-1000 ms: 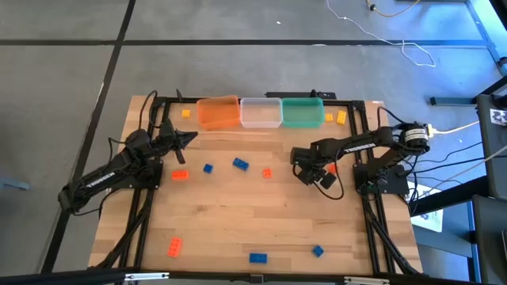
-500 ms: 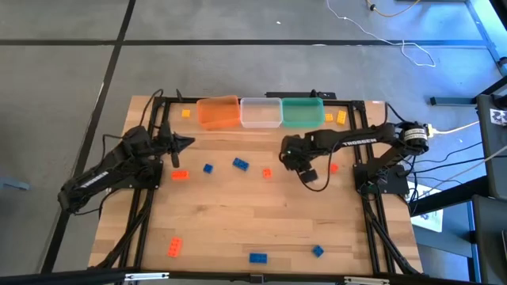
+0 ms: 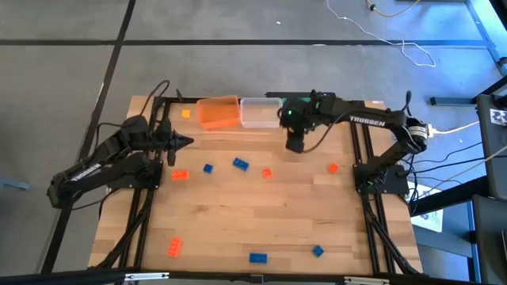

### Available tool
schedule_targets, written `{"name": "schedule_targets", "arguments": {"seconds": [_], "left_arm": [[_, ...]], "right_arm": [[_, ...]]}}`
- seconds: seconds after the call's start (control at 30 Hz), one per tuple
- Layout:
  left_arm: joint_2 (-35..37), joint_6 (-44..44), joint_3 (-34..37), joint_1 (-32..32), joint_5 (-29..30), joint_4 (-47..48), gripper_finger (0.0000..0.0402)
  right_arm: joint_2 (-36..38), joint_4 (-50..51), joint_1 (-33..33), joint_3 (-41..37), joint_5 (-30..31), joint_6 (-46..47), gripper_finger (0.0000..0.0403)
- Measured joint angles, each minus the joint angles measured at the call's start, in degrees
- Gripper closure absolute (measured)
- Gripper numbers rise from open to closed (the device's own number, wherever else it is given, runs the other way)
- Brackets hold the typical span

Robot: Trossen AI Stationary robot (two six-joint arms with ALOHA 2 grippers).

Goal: Sort & place blocks by color
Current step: Put the yellow game piece into the green bin

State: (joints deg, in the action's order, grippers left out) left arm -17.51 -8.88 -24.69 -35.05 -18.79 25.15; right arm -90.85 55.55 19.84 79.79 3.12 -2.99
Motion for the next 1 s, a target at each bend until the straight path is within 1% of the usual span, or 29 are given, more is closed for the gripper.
{"name": "schedule_targets", "arguments": {"seconds": [0.17,0.27,0.33,0.5,0.63,0.83,1.0], "left_arm": [[-9.32,0.00,-5.39,0.00,-0.40,2.19,0.0401],[-15.34,-0.04,-8.94,0.00,-0.42,4.61,0.0401],[-19.11,-0.07,-11.05,0.12,-0.42,6.04,0.0401],[-26.46,-1.93,-16.01,1.32,-0.21,6.15,0.0401],[-29.64,-2.04,-19.19,1.93,0.77,6.21,0.0401],[-31.00,-2.16,-21.43,2.25,3.50,5.82,0.0401],[-31.00,-3.06,-21.46,2.25,4.56,5.75,0.0401]], "right_arm": [[0.02,0.34,5.43,1.42,-0.10,9.73,0.0263],[-0.30,0.72,9.04,1.42,0.12,14.42,0.0263],[-1.12,0.66,11.63,1.42,0.33,16.00,0.0263],[-5.33,0.35,18.41,1.42,0.37,15.67,0.0263],[-10.47,0.05,22.62,1.42,0.50,11.35,0.0263],[-17.56,-0.53,25.30,1.40,0.34,5.53,0.0263],[-20.63,-1.29,25.73,1.40,0.30,2.38,0.0263]]}}
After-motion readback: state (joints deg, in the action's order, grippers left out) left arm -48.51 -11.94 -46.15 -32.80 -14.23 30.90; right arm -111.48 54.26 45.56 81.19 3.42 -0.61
